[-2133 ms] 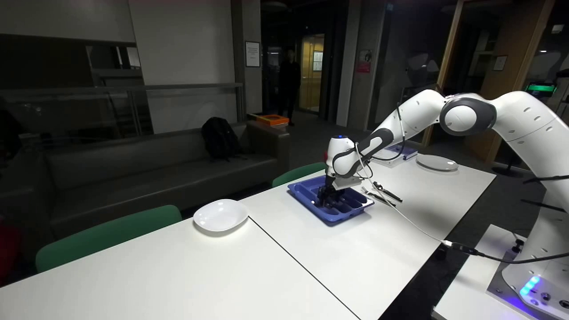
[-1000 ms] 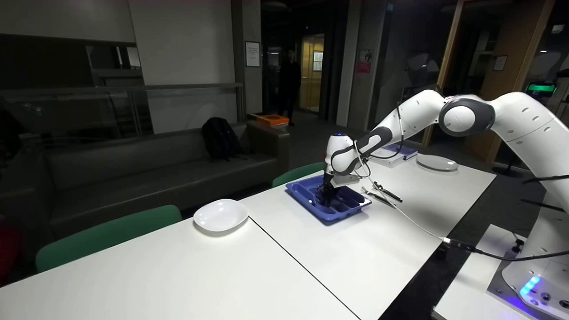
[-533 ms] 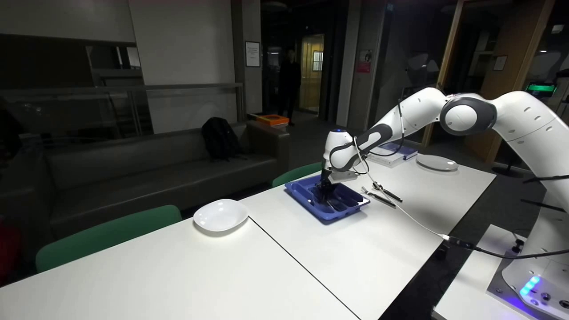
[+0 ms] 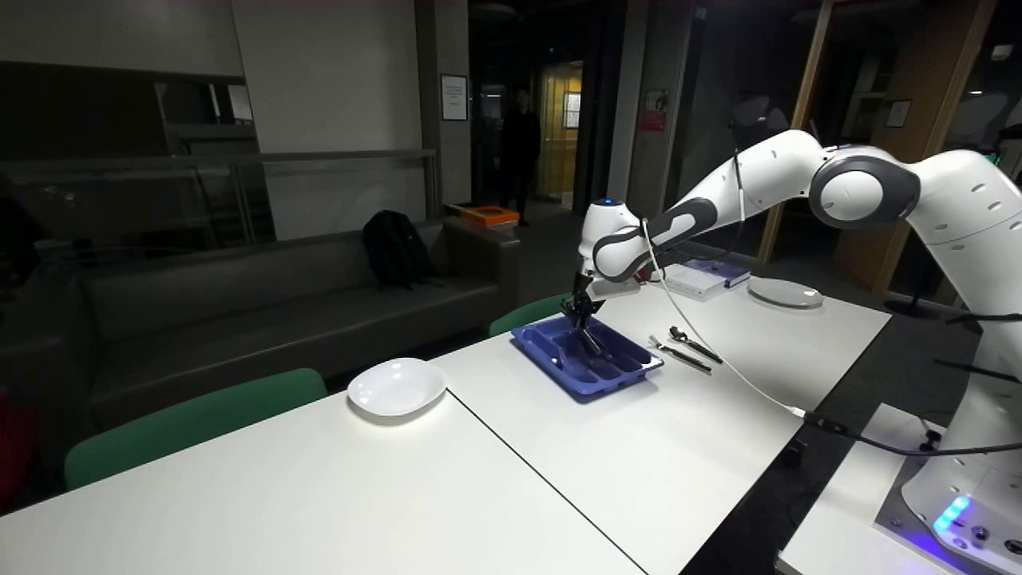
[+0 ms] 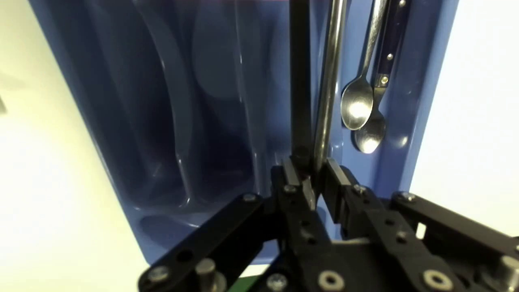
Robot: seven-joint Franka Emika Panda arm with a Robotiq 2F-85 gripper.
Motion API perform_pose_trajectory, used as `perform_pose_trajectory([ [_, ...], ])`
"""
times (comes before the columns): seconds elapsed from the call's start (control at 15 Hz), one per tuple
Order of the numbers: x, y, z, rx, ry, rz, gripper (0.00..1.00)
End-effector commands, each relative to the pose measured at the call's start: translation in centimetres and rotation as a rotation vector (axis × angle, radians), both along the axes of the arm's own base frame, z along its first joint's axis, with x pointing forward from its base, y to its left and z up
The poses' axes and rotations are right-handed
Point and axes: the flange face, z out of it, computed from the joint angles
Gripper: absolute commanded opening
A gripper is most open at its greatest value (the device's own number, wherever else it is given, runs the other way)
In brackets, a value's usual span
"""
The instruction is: Pick the cutlery in the rack and put them on the table
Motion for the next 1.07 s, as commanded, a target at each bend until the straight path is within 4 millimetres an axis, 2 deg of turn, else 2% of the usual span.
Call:
perform_pose_trajectory([
  [0.0,-0.7,-1.0,4.1,-0.077,-0.015,-0.022,0.05],
  [0.2,-0.9,-1.8,6.4,-0.129,-0.036,0.000,0.05],
  [0.47,-1.4,-4.4,8.5,-0.200,-0.052,0.056,0.05],
  [0.73,-2.8,-7.5,10.2,-0.195,-0.080,0.085,0.05],
  [1.0,-4.5,-11.6,10.9,-0.180,-0.080,0.071,0.05],
])
